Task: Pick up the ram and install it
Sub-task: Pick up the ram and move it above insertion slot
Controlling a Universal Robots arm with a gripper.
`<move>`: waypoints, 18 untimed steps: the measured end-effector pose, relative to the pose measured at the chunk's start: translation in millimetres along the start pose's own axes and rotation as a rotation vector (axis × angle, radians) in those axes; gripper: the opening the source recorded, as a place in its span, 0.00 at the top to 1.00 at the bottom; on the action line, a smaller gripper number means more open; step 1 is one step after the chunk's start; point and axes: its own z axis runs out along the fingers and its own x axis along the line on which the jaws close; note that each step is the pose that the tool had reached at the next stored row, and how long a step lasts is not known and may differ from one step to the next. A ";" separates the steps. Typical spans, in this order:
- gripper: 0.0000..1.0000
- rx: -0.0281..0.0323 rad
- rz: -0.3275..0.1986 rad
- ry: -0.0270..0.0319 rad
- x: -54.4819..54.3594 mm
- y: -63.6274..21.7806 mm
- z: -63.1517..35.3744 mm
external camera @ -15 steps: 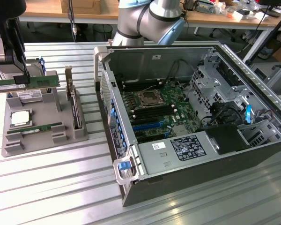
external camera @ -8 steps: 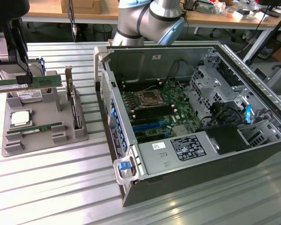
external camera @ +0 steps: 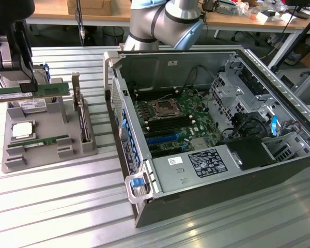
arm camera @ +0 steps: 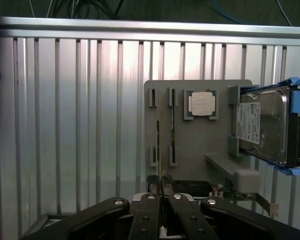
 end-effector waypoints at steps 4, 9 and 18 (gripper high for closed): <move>0.88 0.0000 0.000 0.0003 0.0 -1.0 0.0; 0.88 0.0000 0.000 0.0008 0.1 -2.4 0.0; 0.88 0.0001 0.000 0.0017 0.2 -6.6 0.0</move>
